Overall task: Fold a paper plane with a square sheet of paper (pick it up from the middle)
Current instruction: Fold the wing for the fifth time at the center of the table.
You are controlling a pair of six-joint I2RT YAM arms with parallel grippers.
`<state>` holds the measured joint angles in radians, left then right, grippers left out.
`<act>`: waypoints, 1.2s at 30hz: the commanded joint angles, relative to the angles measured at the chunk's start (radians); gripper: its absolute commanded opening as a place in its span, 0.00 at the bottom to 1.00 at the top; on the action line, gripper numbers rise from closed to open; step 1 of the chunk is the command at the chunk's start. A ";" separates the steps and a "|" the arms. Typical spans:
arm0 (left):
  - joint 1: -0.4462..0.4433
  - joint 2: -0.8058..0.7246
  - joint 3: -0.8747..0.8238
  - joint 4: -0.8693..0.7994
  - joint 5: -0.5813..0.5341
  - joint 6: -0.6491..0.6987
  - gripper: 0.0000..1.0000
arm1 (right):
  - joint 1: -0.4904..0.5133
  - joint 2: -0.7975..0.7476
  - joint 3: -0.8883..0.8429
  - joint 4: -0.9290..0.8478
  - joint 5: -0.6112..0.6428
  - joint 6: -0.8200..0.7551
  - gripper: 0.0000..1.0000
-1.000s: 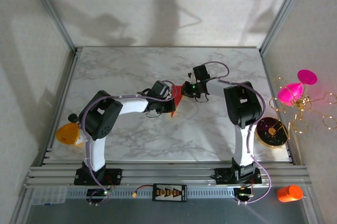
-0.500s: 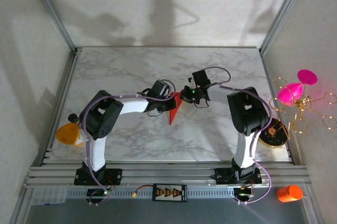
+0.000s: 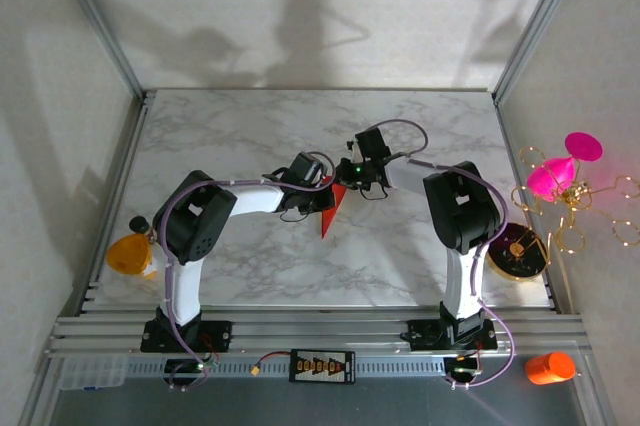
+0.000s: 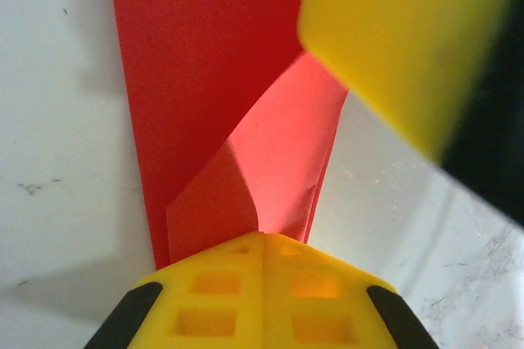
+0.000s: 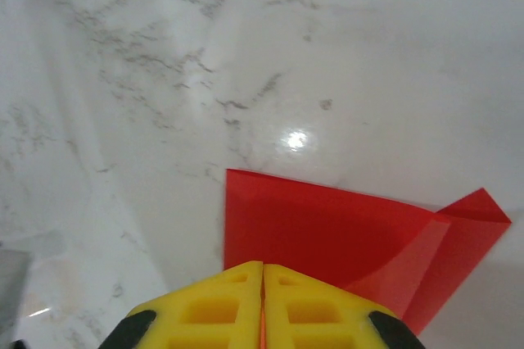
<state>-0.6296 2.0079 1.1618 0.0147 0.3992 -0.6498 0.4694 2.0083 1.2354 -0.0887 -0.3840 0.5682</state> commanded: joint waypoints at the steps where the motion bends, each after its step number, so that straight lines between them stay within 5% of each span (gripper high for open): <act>1: -0.005 0.033 0.007 -0.075 -0.015 0.027 0.00 | 0.002 0.024 0.011 -0.029 0.033 -0.017 0.09; 27: -0.005 0.017 -0.052 -0.087 -0.013 0.029 0.00 | -0.125 0.076 -0.003 0.037 0.149 -0.013 0.10; 36: -0.005 0.015 -0.035 -0.094 -0.013 0.035 0.00 | -0.175 0.000 -0.026 0.126 0.050 -0.056 0.10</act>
<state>-0.6296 2.0094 1.1492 0.0433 0.3988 -0.6277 0.3046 2.0506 1.2339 -0.0113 -0.3328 0.5392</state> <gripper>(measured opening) 0.052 0.101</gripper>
